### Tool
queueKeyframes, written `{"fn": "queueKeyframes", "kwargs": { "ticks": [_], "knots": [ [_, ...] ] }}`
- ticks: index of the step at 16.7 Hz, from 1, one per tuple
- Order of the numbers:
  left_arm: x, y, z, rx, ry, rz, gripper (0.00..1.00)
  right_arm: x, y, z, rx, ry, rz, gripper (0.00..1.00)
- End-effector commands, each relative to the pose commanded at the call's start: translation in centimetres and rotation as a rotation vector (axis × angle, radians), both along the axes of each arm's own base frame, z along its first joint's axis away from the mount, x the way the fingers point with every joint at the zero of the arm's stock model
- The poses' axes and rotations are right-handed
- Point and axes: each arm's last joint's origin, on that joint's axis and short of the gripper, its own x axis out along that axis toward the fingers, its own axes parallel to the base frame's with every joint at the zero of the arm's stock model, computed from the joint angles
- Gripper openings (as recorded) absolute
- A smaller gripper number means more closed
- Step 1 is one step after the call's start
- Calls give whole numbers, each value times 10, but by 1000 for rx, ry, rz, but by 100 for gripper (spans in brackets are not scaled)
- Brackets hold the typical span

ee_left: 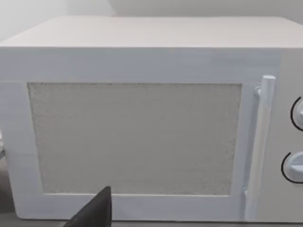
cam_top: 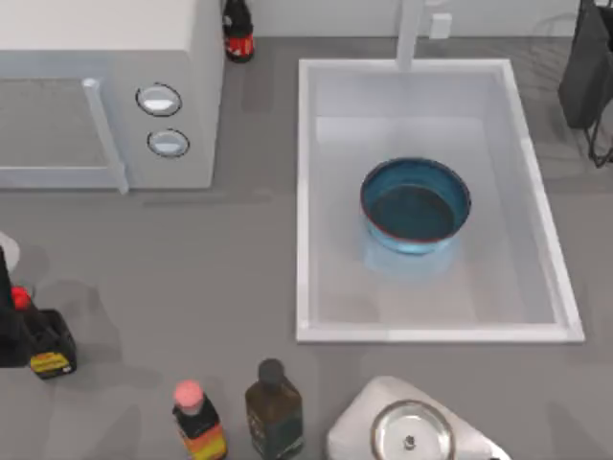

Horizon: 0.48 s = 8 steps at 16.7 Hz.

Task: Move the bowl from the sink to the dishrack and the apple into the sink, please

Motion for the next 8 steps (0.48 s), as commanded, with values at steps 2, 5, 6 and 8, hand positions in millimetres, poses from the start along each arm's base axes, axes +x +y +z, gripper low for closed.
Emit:
{"fn": "queueKeyframes", "kwargs": {
  "ticks": [2, 5, 6, 8],
  "knots": [
    [0, 0, 0, 0, 0, 0, 100, 0, 0, 0, 0, 0, 0, 100],
    [0, 0, 0, 0, 0, 0, 100, 0, 2, 10, 23, 34, 16, 100],
    [0, 0, 0, 0, 0, 0, 100, 1, 3, 17, 38, 58, 25, 100],
    [0, 0, 0, 0, 0, 0, 100, 4, 5, 34, 77, 131, 44, 100]
  ]
}}
